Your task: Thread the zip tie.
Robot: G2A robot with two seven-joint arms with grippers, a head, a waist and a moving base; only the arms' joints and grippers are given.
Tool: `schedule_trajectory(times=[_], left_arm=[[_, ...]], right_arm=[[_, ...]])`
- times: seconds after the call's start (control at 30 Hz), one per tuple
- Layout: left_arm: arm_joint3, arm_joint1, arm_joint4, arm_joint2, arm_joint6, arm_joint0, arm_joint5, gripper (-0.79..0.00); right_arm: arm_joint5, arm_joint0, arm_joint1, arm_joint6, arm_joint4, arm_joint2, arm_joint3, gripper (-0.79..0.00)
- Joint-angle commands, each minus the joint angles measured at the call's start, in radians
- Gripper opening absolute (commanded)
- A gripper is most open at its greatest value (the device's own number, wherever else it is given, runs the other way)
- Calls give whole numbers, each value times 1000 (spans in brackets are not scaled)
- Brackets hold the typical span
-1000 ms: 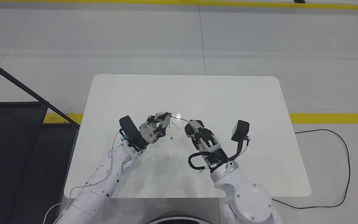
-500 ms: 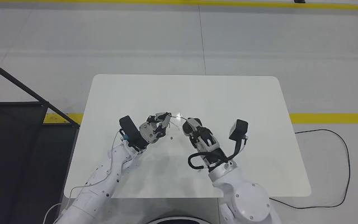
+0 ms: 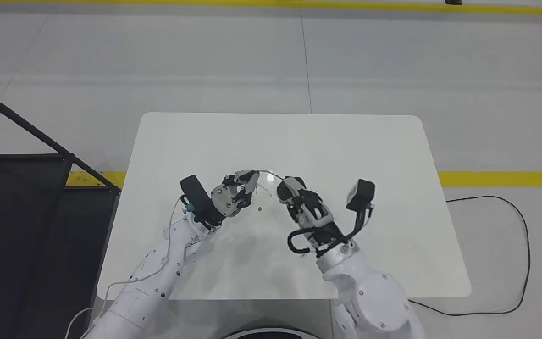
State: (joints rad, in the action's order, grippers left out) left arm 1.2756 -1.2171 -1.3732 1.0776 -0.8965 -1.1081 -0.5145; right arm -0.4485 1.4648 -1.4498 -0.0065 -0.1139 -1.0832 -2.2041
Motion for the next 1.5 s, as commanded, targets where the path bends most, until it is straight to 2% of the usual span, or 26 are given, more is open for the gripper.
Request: schedule_trajectory(times=[0.0, 0.3, 0.67, 1.47], left_arm=[[0, 0, 0, 0, 0, 0, 0, -785], [0, 0, 0, 0, 0, 0, 0, -785], [0, 0, 0, 0, 0, 0, 0, -785], [0, 0, 0, 0, 0, 0, 0, -785]], right_arm=[[-21, -8, 0, -3, 8, 3, 6, -785], [-144, -61, -2, -17, 108, 46, 51, -785], [-236, -93, -8, -33, 173, 78, 75, -785], [-344, -121, -15, -18, 325, 125, 111, -785]])
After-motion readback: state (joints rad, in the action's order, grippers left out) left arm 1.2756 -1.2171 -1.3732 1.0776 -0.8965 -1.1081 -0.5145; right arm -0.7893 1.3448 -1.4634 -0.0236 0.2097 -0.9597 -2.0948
